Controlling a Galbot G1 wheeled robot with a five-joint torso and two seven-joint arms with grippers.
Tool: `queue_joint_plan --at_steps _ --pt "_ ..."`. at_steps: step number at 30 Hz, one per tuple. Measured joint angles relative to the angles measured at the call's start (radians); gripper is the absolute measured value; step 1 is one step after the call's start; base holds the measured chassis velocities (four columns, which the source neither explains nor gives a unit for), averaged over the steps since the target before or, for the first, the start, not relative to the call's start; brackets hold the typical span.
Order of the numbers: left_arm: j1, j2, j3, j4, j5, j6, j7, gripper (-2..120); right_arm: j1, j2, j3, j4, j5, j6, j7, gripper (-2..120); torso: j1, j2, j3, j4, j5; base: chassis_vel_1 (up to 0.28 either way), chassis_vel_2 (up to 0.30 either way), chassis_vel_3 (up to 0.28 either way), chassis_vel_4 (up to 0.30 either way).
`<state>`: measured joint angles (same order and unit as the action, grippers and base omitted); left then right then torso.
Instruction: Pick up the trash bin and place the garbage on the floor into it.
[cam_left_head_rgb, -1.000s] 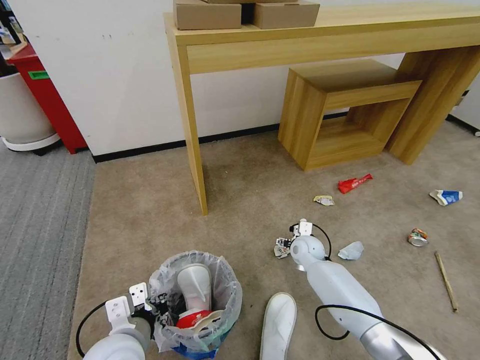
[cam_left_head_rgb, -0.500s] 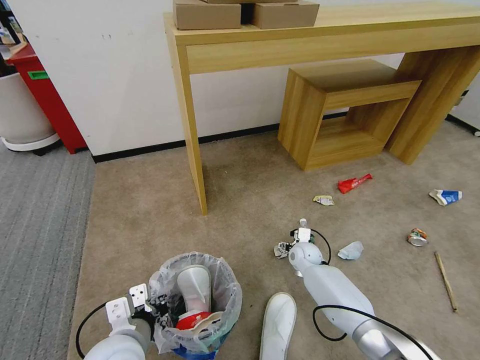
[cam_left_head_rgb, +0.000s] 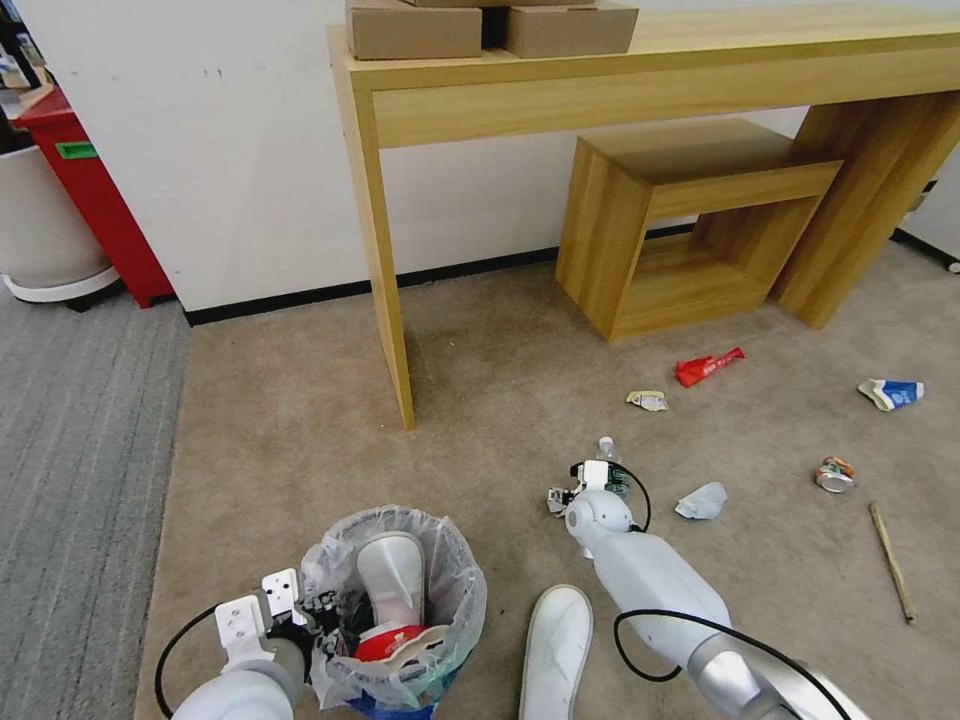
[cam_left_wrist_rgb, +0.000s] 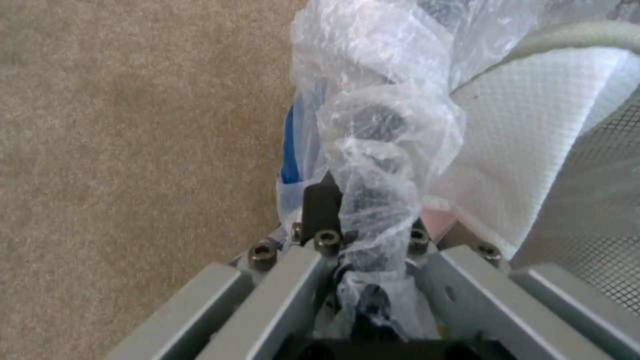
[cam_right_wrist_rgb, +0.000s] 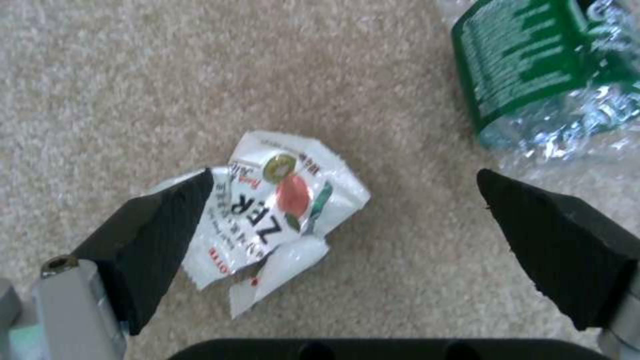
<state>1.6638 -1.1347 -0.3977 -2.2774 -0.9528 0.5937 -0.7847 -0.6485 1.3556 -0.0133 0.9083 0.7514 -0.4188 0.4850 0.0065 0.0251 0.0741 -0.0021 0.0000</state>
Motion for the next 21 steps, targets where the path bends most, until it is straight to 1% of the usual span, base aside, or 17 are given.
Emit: queue_joint_plan --at_steps 9,17,21 --pt "0.003 0.001 0.001 -0.001 0.003 -0.001 -0.001 0 0.005 0.029 -0.01 -0.041 -0.029 0.013 -0.007 100 0.0 0.0 0.0 0.0 0.0 0.0 0.0 0.0 0.0" --pt "0.004 -0.008 0.016 0.002 0.02 -0.001 -0.001 0 -0.001 0.034 -0.01 -0.047 -0.033 0.019 -0.009 100 0.0 0.0 0.0 0.0 0.0 0.0 0.0 0.0 0.0" --pt "0.005 -0.013 0.025 0.004 0.03 -0.001 -0.001 0 0.0 0.038 -0.009 -0.072 -0.044 0.036 -0.021 100 0.0 0.0 0.0 -0.0001 0.0 0.0 0.0 0.0 0.0"
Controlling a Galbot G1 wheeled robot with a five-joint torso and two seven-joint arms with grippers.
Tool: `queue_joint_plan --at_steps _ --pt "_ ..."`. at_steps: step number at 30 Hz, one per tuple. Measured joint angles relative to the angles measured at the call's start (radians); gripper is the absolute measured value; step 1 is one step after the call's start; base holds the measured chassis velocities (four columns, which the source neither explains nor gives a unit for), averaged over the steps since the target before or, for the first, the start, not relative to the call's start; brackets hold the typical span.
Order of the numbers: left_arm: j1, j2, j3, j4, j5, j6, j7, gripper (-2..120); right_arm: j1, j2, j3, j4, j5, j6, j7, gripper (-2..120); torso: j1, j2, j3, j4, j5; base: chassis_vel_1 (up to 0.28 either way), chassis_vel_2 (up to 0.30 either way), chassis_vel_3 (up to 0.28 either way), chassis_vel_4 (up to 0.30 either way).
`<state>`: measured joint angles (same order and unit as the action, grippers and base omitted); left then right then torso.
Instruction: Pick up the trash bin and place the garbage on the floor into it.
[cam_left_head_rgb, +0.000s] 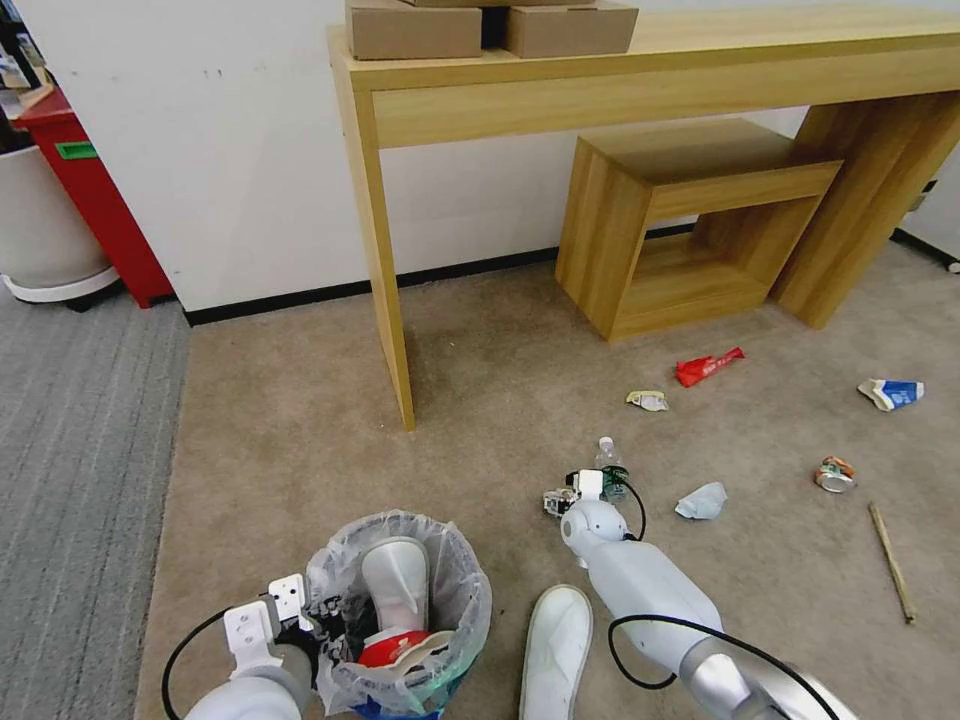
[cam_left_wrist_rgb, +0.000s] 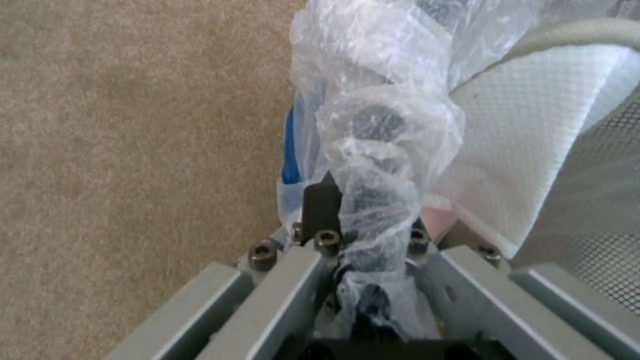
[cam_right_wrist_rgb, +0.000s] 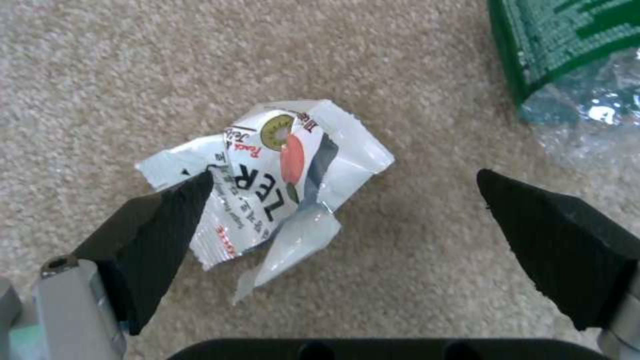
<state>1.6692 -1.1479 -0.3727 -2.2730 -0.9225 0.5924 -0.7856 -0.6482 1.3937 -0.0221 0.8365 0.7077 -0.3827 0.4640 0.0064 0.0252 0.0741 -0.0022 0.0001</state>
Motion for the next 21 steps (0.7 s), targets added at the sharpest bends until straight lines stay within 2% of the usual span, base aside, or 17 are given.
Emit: queue_joint_plan --at_steps 5,11,16,21 --pt "0.006 0.001 -0.001 -0.005 0.001 0.0 0.0 0 0.005 0.013 0.0 -0.025 -0.013 0.023 -0.023 100 0.0 0.0 0.0 0.0 0.0 0.0 0.0 0.0 0.0" --pt "0.022 -0.005 0.004 -0.013 0.023 0.0 0.004 0 0.016 0.029 -0.001 -0.062 -0.023 0.058 -0.055 87 0.0 0.0 0.0 0.0001 0.0 0.0 0.0 0.0 0.0" --pt "0.026 -0.006 0.005 -0.019 0.027 0.0 0.005 0 0.017 0.034 0.001 -0.076 -0.033 0.077 -0.071 82 0.0 0.0 0.0 0.0 0.0 0.0 0.0 0.0 0.0" --pt "0.034 -0.007 0.005 -0.023 0.036 0.0 0.006 0 0.017 0.04 0.002 -0.08 -0.049 0.094 -0.083 65 0.0 0.0 0.0 0.0001 0.0 0.0 0.0 0.0 0.0"
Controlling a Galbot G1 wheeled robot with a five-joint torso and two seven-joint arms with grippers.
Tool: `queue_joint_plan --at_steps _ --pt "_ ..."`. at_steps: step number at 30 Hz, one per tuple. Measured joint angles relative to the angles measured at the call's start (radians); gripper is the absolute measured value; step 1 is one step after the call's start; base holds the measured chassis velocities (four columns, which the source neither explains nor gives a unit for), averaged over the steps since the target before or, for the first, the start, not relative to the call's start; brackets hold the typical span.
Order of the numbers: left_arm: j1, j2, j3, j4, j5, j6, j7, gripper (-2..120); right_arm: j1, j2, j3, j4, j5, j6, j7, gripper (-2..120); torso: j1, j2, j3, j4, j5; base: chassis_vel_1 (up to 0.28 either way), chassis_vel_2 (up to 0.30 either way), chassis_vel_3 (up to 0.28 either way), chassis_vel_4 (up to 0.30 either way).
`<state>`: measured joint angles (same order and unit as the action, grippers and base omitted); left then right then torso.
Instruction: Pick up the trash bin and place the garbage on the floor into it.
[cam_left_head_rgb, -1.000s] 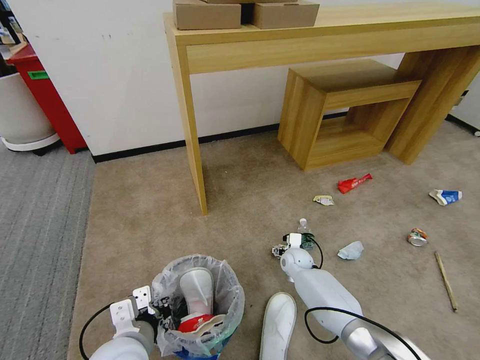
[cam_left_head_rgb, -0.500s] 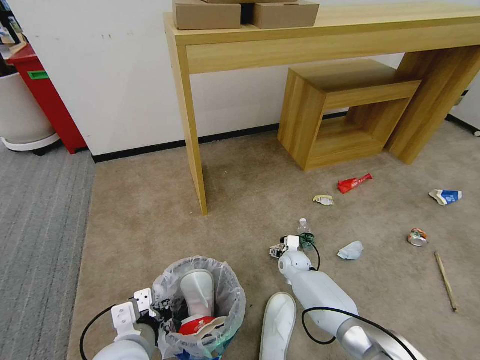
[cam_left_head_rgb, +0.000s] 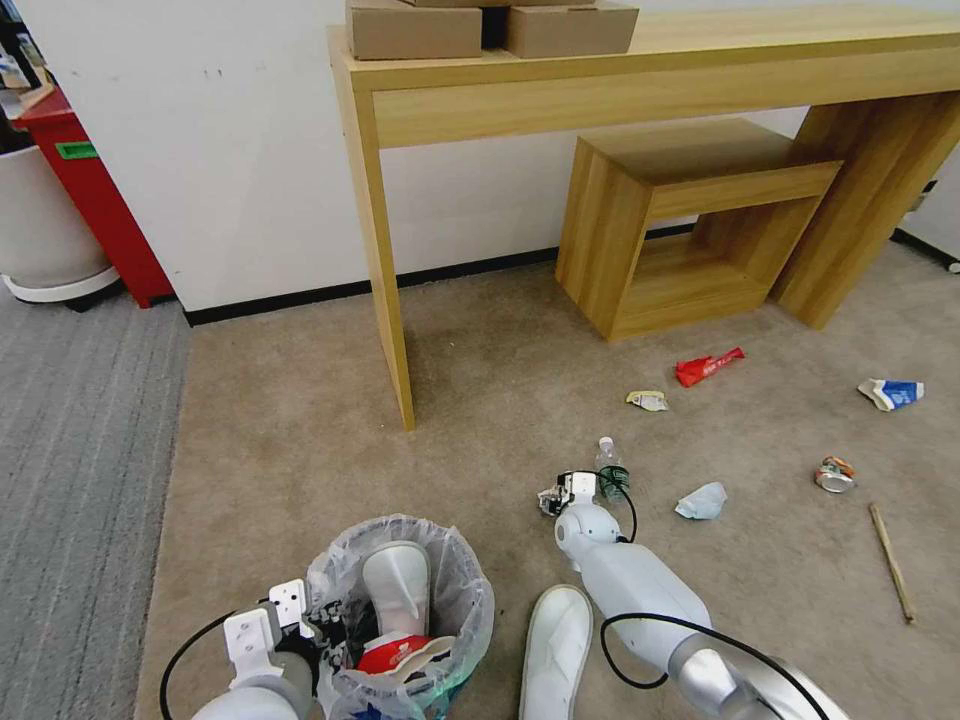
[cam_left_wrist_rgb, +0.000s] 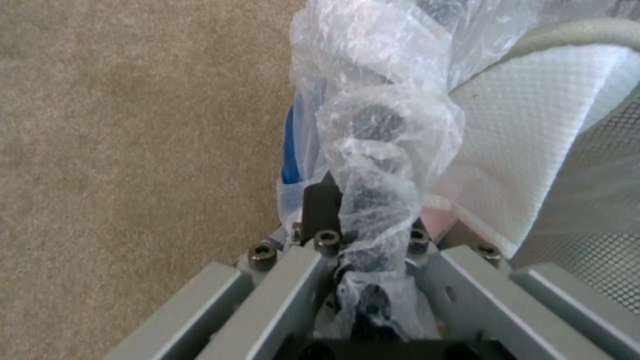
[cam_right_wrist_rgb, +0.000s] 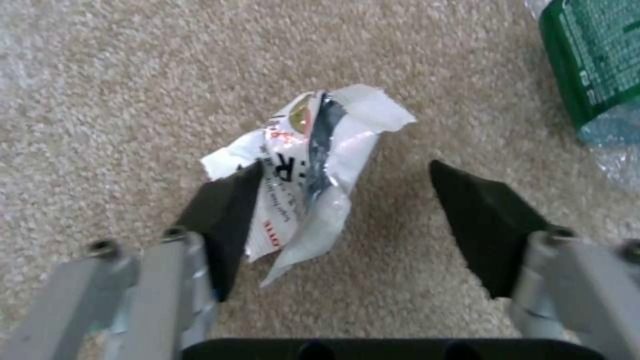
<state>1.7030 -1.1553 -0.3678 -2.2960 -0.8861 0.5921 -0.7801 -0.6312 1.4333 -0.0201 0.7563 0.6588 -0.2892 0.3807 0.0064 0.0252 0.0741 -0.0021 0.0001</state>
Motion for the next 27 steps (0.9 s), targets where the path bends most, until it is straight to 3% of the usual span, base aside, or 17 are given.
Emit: queue_joint_plan --at_steps 18,25,27 --pt "-0.002 0.01 -0.005 -0.007 -0.005 -0.002 0.0 0 -0.016 -0.032 -0.004 0.05 0.0 0.021 -0.007 0 0.0 0.0 0.0 -0.0001 0.0 0.0 0.0 0.0 0.0" --pt "-0.003 0.017 -0.005 -0.008 -0.01 -0.003 -0.002 0 -0.038 -0.046 0.006 0.091 -0.006 0.041 -0.009 0 0.0 0.0 0.0 -0.0001 0.0002 0.0 0.0 0.0 0.0" --pt "-0.003 0.019 -0.005 -0.011 -0.015 -0.003 -0.003 0 -0.062 -0.064 0.021 0.161 -0.01 0.045 -0.009 0 0.0 0.0 0.0 0.0 0.0001 0.0 0.0 0.0 0.0"
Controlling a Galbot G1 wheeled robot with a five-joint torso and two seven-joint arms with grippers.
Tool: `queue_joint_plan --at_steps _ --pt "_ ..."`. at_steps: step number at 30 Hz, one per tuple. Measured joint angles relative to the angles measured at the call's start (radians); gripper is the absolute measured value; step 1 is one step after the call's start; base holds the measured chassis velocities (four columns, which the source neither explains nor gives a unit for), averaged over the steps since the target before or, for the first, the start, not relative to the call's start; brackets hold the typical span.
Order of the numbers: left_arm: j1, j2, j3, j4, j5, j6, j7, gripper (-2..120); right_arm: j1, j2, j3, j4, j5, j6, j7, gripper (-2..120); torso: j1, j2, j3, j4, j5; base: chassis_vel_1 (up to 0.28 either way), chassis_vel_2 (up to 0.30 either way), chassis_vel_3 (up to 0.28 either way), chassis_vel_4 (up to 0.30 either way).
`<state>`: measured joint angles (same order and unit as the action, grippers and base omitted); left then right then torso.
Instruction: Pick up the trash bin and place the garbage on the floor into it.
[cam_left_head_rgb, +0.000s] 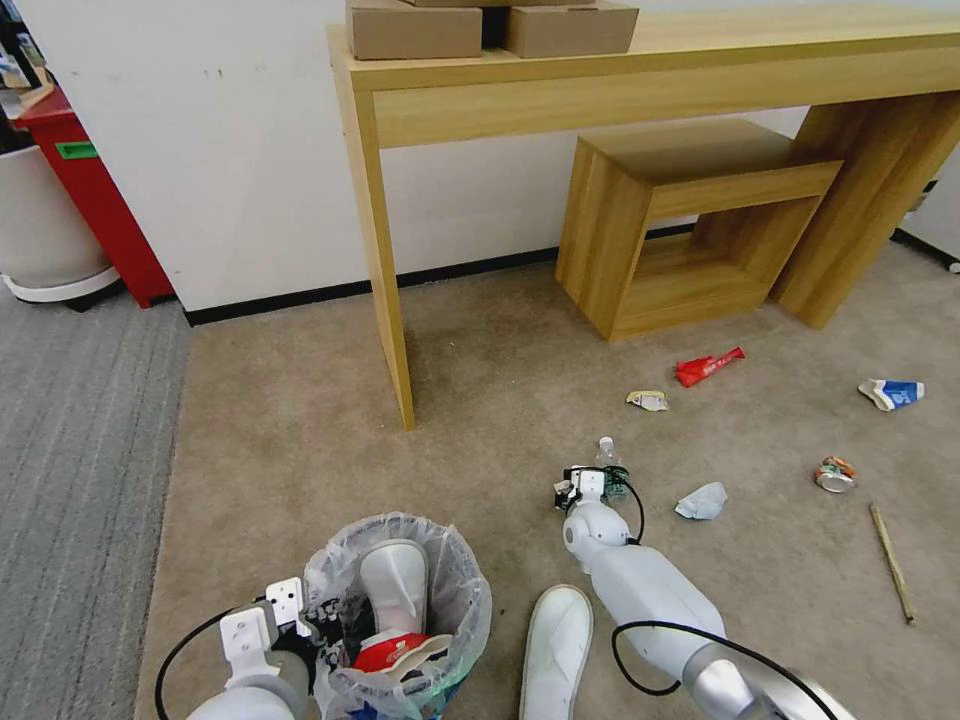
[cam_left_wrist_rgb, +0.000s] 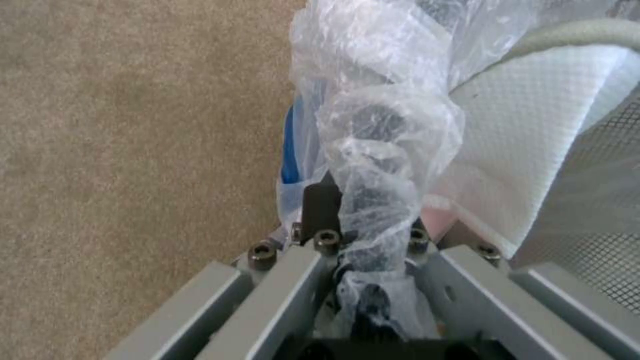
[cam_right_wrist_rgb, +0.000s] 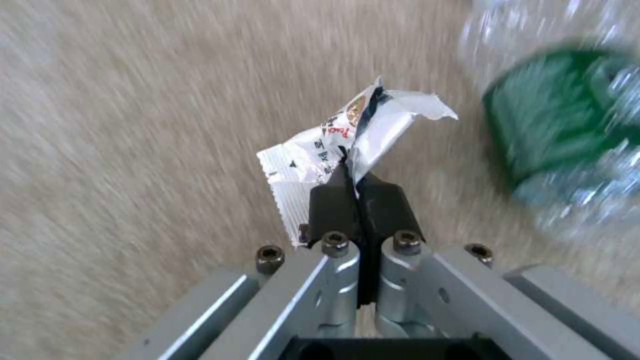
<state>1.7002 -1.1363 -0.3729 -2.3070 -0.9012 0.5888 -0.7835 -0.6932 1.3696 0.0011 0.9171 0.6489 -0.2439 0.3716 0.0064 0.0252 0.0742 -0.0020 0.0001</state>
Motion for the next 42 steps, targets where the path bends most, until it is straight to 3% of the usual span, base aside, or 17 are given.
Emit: queue_joint_plan --at_steps 2,5,6,9,10,13,14,17,18,20,23,26,28,32,36,42 --pt "-0.001 0.001 0.0 -0.004 -0.006 0.0 -0.002 0 -0.016 -0.012 0.011 0.044 -0.009 0.011 -0.004 0 0.0 0.0 0.0 0.0001 0.0 0.0 0.0 0.0 0.0" --pt "-0.003 0.009 -0.007 -0.019 -0.031 0.0 -0.011 0 -0.098 -0.076 0.05 0.24 -0.06 0.121 -0.116 0 0.0 0.0 0.0 -0.0003 0.0 0.0 0.0 0.0 0.0" --pt "-0.003 0.009 -0.007 -0.019 -0.031 0.0 -0.011 0 -0.098 -0.076 0.05 0.24 -0.06 0.121 -0.116 0 0.0 0.0 0.0 -0.0003 0.0 0.0 0.0 0.0 0.0" --pt "-0.007 0.022 -0.021 -0.037 -0.076 0.003 -0.03 0 -0.16 -0.176 0.064 0.417 -0.082 0.36 -0.343 0 0.0 0.0 0.0 0.0 0.0002 0.0 0.0 0.0 0.0" --pt "-0.007 0.022 -0.021 -0.037 -0.076 0.003 -0.03 0 -0.16 -0.176 0.064 0.417 -0.082 0.36 -0.343 0 0.0 0.0 0.0 0.0 0.0002 0.0 0.0 0.0 0.0" --pt "-0.016 0.035 -0.037 -0.053 -0.121 0.006 -0.047 0 -0.188 -0.295 0.071 0.567 -0.042 0.5 -0.567 0 0.0 0.0 0.0 -0.0003 0.0001 0.0 0.0 0.0 0.0" --pt "-0.016 0.035 -0.037 -0.053 -0.121 0.006 -0.047 0 -0.188 -0.295 0.071 0.567 -0.042 0.5 -0.567 0 0.0 0.0 0.0 -0.0003 0.0001 0.0 0.0 0.0 0.0" --pt "-0.026 0.045 -0.053 -0.064 -0.171 0.011 -0.063 0 -0.191 -0.369 0.06 0.689 0.08 0.524 -0.726 0 0.0 0.0 0.0 -0.0002 -0.0001 0.0 0.0 0.0 0.0" --pt "-0.026 0.045 -0.053 -0.064 -0.171 0.011 -0.063 0 -0.191 -0.369 0.06 0.689 0.08 0.524 -0.726 0 0.0 0.0 0.0 -0.0002 -0.0001 0.0 0.0 0.0 0.0" --pt "-0.027 0.05 -0.06 -0.067 -0.19 0.013 -0.069 0 -0.169 -0.416 0.026 0.775 0.194 0.505 -0.873 0 0.0 0.0 0.0 -0.0002 0.0001 0.0 0.0 0.0 0.0" --pt "-0.027 0.049 -0.061 -0.067 -0.192 0.014 -0.07 0 -0.124 -0.449 -0.035 0.817 0.271 0.483 -0.959 0 0.0 0.0 0.0 -0.0002 0.0 0.0 0.0 0.0 0.0" --pt "-0.03 0.043 -0.061 -0.065 -0.192 0.014 -0.07 0 -0.066 -0.475 -0.117 0.852 0.335 0.459 -0.964 0 0.0 0.0 0.0 0.0 0.0 0.0 0.0 0.0 0.0" --pt "-0.032 0.037 -0.061 -0.061 -0.188 0.014 -0.07 0 -0.018 -0.504 -0.218 0.902 0.42 0.421 -0.901 0 0.0 0.0 0.0 0.0002 -0.0003 0.0 0.0 0.0 0.0" --pt "-0.031 0.029 -0.06 -0.057 -0.178 0.014 -0.07 0 0.006 -0.535 -0.313 0.965 0.49 0.378 -0.809 0 0.0 0.0 0.0 0.0002 -0.0003 0.0 0.0 0.0 0.0" --pt "-0.027 0.017 -0.062 -0.054 -0.164 0.015 -0.07 0 -0.043 -0.597 -0.376 1.05 0.52 0.344 -0.705 0 0.0 0.0 0.0 0.0001 0.0 0.0 0.0 0.0 0.0" --pt "-0.025 0.01 -0.061 -0.048 -0.15 0.015 -0.07 0 -0.125 -0.687 -0.379 1.103 0.513 0.33 -0.651 0 0.0 0.0 0.0 -0.0003 0.0002 0.0 0.0 0.0 0.0"
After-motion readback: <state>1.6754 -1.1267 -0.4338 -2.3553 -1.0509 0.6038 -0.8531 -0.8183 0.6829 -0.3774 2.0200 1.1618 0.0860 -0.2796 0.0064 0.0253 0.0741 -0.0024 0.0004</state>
